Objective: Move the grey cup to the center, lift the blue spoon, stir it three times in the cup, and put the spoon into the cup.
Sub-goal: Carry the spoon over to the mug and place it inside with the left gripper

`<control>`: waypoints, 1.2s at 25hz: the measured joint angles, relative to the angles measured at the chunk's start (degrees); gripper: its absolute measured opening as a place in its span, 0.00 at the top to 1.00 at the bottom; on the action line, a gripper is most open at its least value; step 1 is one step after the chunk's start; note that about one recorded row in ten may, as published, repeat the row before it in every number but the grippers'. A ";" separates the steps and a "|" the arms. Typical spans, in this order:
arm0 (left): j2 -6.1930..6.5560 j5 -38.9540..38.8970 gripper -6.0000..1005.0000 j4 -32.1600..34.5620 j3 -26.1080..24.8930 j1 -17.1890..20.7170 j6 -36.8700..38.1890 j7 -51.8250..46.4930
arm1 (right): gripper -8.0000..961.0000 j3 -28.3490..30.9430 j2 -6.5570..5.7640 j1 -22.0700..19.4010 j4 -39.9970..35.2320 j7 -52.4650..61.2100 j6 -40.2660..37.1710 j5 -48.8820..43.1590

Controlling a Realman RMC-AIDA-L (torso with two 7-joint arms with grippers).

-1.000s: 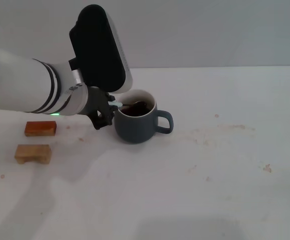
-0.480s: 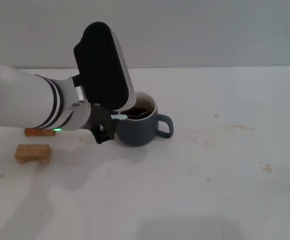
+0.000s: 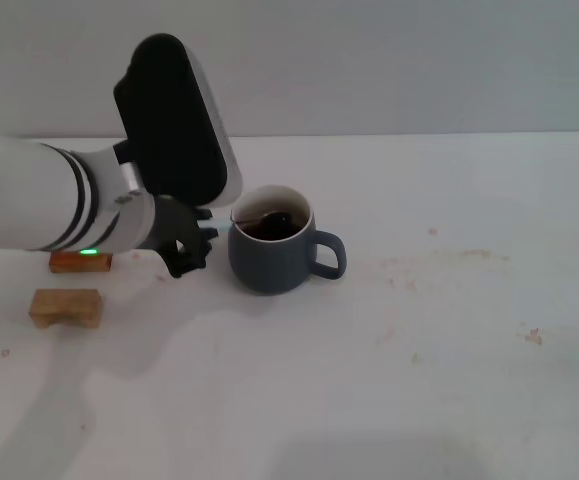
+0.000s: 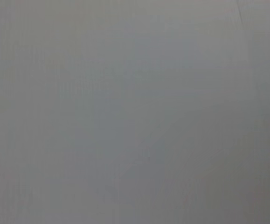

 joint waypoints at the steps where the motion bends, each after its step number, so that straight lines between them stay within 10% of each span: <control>1: 0.03 0.04 0.85 0.19 -0.43 0.00 0.18 0.07 | 0.99 -0.01 0.00 0.00 0.05 0.00 0.00 -0.04; 18: -0.17 -0.42 0.85 4.49 -1.94 -5.03 1.58 2.01 | 0.99 -0.01 0.10 -0.55 0.73 0.00 -0.02 0.31; 30: -0.27 -0.37 0.85 1.08 1.36 -1.90 1.13 1.58 | 0.99 -0.01 0.03 -0.29 0.65 0.00 0.00 0.08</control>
